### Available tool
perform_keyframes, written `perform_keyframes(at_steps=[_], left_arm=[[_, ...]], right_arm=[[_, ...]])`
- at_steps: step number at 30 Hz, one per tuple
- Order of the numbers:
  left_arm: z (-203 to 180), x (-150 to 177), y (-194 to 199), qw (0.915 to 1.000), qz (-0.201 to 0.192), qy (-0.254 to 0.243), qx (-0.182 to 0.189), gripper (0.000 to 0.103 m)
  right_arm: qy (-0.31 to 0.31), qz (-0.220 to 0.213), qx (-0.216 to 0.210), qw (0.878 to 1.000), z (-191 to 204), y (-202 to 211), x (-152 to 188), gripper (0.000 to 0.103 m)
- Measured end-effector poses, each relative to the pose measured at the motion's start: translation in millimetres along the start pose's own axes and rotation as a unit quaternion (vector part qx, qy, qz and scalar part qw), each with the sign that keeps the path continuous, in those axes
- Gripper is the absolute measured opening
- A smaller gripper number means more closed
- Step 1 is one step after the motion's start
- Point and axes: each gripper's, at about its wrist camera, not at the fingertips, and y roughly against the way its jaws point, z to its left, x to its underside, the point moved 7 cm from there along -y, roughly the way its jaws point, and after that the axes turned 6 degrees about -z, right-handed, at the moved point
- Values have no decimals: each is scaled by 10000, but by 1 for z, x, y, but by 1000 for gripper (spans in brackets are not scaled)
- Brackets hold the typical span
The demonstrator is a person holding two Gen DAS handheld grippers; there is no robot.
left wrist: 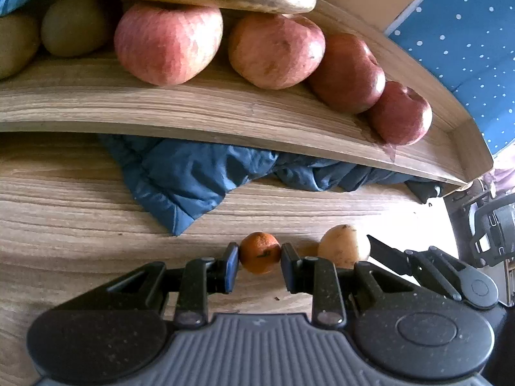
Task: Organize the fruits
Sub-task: 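Carry the striped fruit and orange tomato over the steel tray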
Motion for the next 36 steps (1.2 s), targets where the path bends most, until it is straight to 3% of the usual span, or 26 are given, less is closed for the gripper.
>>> perform_keyframes(at_steps=[17, 36], left_arm=[[0, 1, -1, 10000, -1, 74, -11, 31], [-4, 22, 29, 9997, -210, 91, -10, 31]], right_arm=[[-75, 63, -31, 9999, -1, -10, 0, 49], [-38, -285, -210, 9994, 22, 36, -5, 49]])
